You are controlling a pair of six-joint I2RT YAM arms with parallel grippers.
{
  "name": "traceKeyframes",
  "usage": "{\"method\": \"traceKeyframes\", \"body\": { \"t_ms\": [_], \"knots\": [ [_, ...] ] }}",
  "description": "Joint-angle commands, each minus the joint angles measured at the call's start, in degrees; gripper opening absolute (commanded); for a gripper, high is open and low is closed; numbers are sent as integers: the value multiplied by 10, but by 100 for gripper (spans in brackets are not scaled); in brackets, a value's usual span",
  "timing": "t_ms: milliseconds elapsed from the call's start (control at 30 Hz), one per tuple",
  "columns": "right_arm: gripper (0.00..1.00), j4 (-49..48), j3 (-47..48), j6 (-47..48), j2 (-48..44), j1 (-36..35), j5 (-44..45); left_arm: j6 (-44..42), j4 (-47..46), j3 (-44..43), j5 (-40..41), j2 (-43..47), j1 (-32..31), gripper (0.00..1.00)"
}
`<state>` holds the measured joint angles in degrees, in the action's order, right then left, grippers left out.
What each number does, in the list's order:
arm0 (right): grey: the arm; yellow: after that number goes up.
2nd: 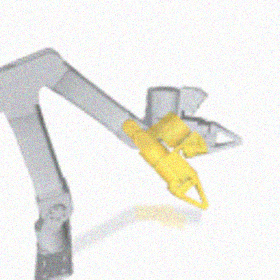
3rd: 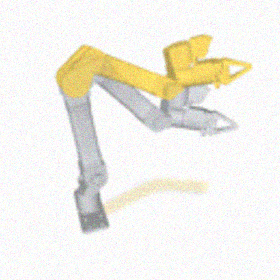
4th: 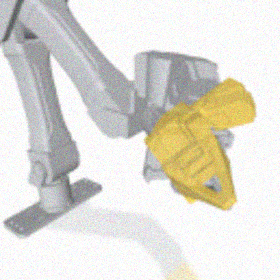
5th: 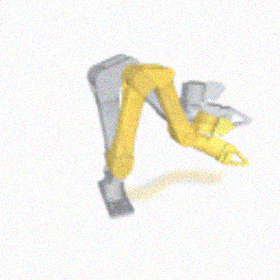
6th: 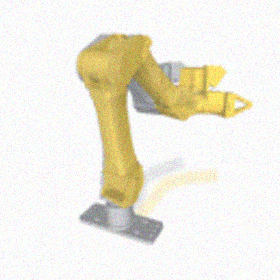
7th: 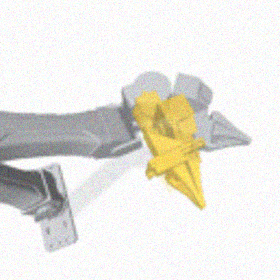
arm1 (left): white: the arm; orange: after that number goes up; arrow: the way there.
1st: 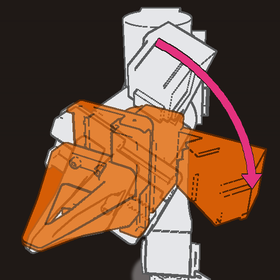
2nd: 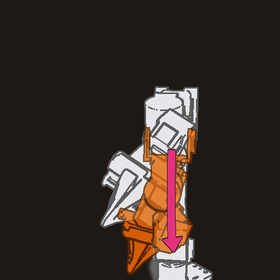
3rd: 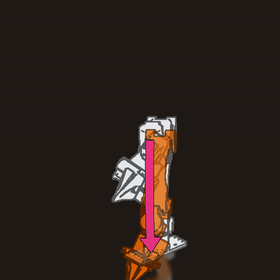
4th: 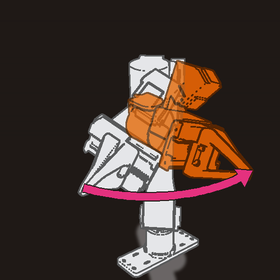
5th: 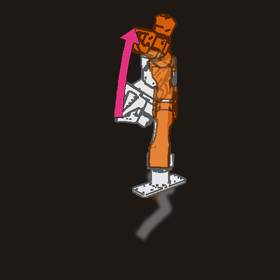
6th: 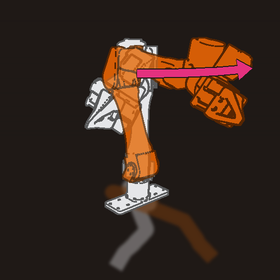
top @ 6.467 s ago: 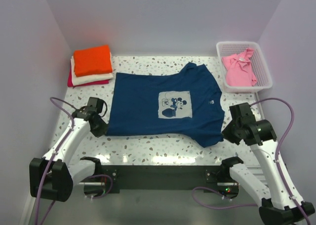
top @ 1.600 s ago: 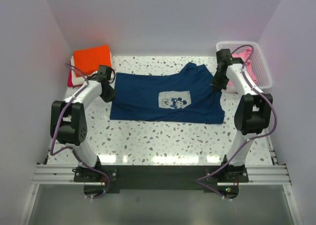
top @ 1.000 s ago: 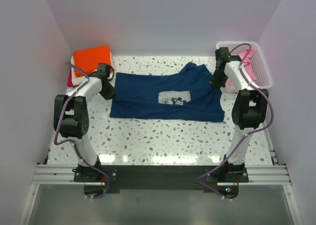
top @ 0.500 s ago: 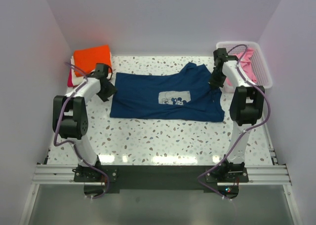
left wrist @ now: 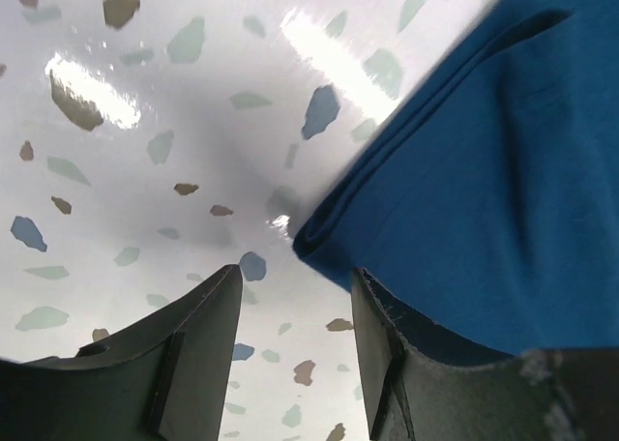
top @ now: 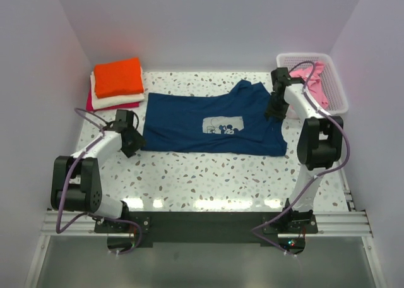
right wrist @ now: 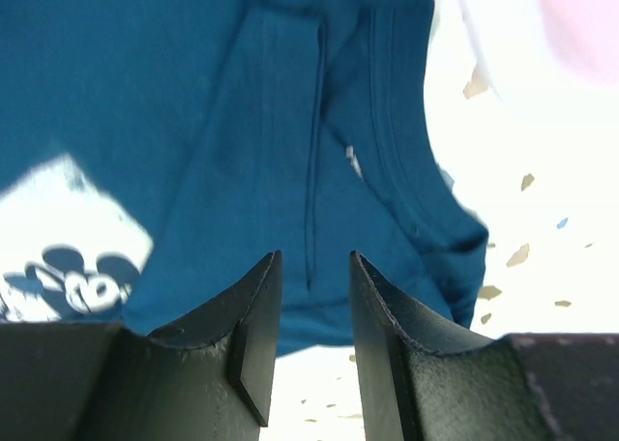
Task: Fold and stack the t-shirts
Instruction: Fold the tshirt
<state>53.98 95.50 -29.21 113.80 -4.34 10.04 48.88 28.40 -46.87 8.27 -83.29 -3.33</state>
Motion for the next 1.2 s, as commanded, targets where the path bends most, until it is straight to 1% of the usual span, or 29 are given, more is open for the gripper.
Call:
{"method": "traceKeyframes", "body": {
  "t_ms": [0,133,267,433,467,533,567,633,667,733,800,833,967,1167],
  "knots": [
    [38,-21,-40,7,-69,-17,16,0,-62,25,-16,9,5,54],
    [38,-38,-125,-3,-117,-40,31,2,-84,36,-26,1,5,53],
    [38,-68,-211,-27,-182,-42,36,3,-105,42,-30,-4,5,50],
    [38,-74,-297,-44,-228,-39,58,3,-111,41,-28,-20,5,45],
    [38,-77,-306,-50,-240,-38,61,4,-113,41,-28,-21,5,42],
    [38,-78,-332,-58,-248,-27,78,7,-114,46,-27,-21,5,39],
    [38,-80,-339,-59,-252,-23,80,8,-114,48,-26,-20,5,35],
    [38,-80,-356,-60,-261,-8,82,10,-109,49,-20,-19,5,33],
    [38,-83,-362,-62,-263,-3,81,11,-107,48,-19,-20,5,28],
    [38,-88,-377,-64,-270,10,78,12,-101,44,-19,-21,5,26],
    [38,-99,-386,-61,-271,22,74,12,-93,42,-18,-25,5,21],
    [38,-106,-392,-59,-269,34,69,12,-93,40,-19,-26,5,19],
    [38,-146,-401,-54,-257,42,27,8,-87,35,-16,-31,5,11],
    [38,-192,-428,-61,-276,42,-13,0,-83,29,-15,-35,5,5]
  ]
}}
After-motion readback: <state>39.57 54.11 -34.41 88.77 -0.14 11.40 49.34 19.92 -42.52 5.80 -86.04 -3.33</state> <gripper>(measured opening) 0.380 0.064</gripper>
